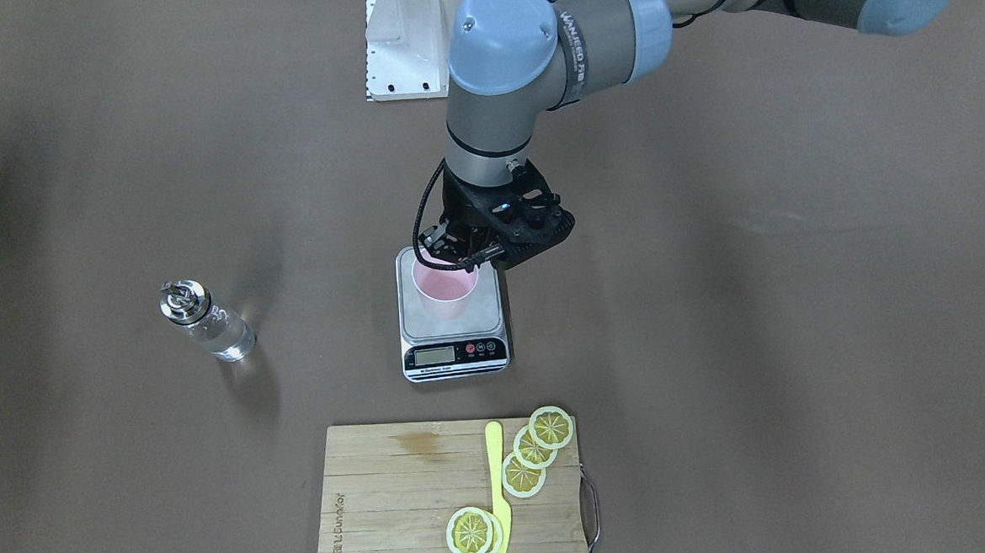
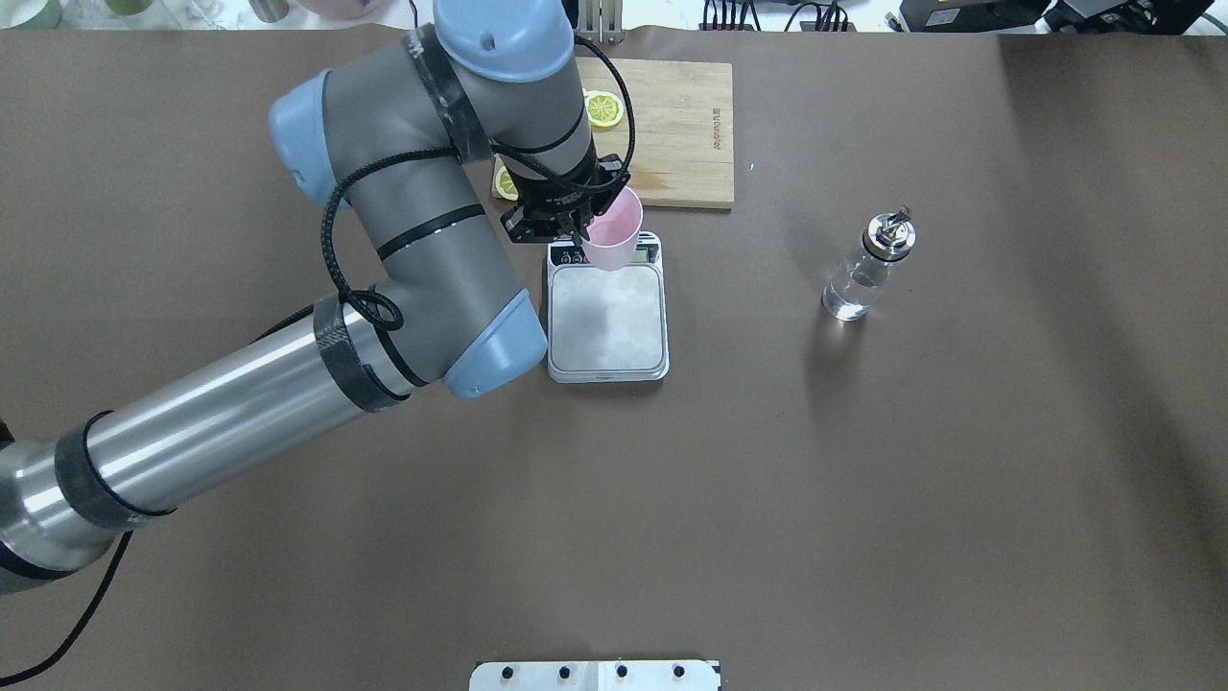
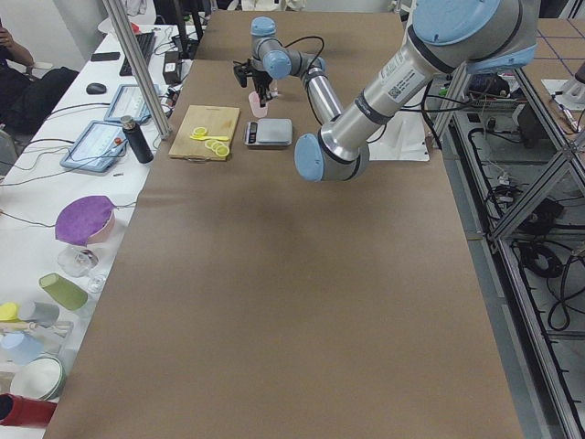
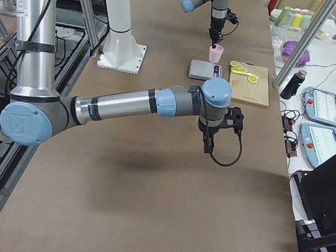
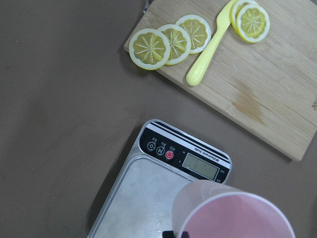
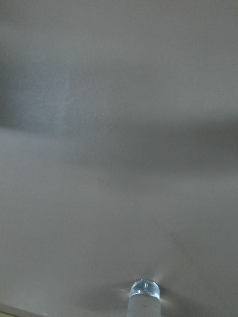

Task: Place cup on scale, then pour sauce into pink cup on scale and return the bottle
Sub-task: 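Carry the pink cup with the left gripper onto the scale and release, then withdraw the left gripper from the cup while the right gripper reaches for the sauce bottle, then grasp the glass sauce bottle with the right gripper and lift it, then carry the bottle with the right gripper over the pink cup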

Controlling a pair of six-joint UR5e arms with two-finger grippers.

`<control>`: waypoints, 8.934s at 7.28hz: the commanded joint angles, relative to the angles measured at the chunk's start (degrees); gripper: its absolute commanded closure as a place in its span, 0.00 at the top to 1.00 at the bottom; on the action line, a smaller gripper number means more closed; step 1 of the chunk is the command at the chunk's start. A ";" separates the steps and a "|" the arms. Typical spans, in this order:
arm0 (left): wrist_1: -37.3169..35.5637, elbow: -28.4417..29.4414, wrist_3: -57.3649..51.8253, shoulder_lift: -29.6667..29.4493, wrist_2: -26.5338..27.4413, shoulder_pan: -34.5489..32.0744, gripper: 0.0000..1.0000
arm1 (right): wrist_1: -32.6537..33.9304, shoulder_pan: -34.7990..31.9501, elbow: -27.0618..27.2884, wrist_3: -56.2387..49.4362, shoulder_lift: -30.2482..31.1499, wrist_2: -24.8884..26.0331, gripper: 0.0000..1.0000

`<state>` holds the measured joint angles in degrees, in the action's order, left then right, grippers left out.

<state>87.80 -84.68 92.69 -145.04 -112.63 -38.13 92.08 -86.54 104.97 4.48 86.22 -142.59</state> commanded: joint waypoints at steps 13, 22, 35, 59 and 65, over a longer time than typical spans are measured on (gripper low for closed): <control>0.46 -7.06 -4.78 6.69 -6.59 -4.99 0.98 | -0.67 7.68 11.91 13.95 -1.85 3.54 1.00; -3.34 -13.67 -15.52 16.19 -8.39 -11.27 0.98 | -32.77 42.98 24.15 48.32 14.37 39.61 1.00; -2.11 -12.79 -16.23 17.15 -7.87 -11.27 0.98 | -42.69 61.66 4.48 50.63 2.92 78.95 1.00; 1.32 -10.94 -20.16 18.56 -8.30 -14.41 0.98 | -35.21 53.66 -0.84 33.09 -10.71 81.73 0.00; 1.50 -9.80 -27.74 21.55 -9.09 -19.79 0.98 | -5.82 67.97 -1.34 22.01 -20.57 109.22 0.00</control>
<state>89.25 -94.63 65.21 -123.87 -121.40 -57.70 81.46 -21.65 104.40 29.63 65.86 -39.90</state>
